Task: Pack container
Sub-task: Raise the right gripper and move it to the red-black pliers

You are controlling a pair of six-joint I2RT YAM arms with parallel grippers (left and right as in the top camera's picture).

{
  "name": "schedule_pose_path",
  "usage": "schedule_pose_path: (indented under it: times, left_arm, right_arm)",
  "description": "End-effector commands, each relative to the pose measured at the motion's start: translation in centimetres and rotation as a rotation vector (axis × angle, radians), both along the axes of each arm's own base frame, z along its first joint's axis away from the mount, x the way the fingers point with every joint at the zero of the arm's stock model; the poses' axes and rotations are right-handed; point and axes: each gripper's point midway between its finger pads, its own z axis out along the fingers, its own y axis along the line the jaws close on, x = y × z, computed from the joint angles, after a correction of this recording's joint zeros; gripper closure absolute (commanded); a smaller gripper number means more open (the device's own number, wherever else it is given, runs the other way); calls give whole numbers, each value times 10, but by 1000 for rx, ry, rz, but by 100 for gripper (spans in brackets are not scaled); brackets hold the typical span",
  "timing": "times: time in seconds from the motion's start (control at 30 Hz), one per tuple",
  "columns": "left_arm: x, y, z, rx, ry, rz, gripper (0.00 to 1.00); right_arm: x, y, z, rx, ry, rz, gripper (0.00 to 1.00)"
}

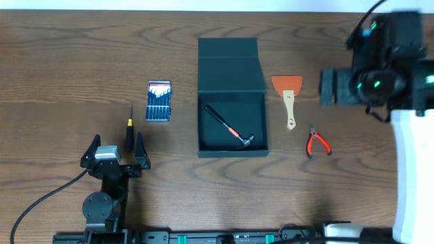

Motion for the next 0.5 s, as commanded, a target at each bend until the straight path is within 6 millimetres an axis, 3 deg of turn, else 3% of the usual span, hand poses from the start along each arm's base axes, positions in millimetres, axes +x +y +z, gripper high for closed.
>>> schedule_pose_path:
  times: [0.0, 0.23, 0.47]
  left_arm:
    - [0, -2, -2, 9, 0, -8, 1]
    - [0, -2, -2, 9, 0, -7, 1]
    - [0, -2, -2, 9, 0, -7, 1]
  right_arm:
    - [-16, -2, -54, -5, 116, -10, 1]
    - [-44, 0, -127, 19, 231, -53, 1]
    - [-57, -7, -169, 11, 291, -187, 1]
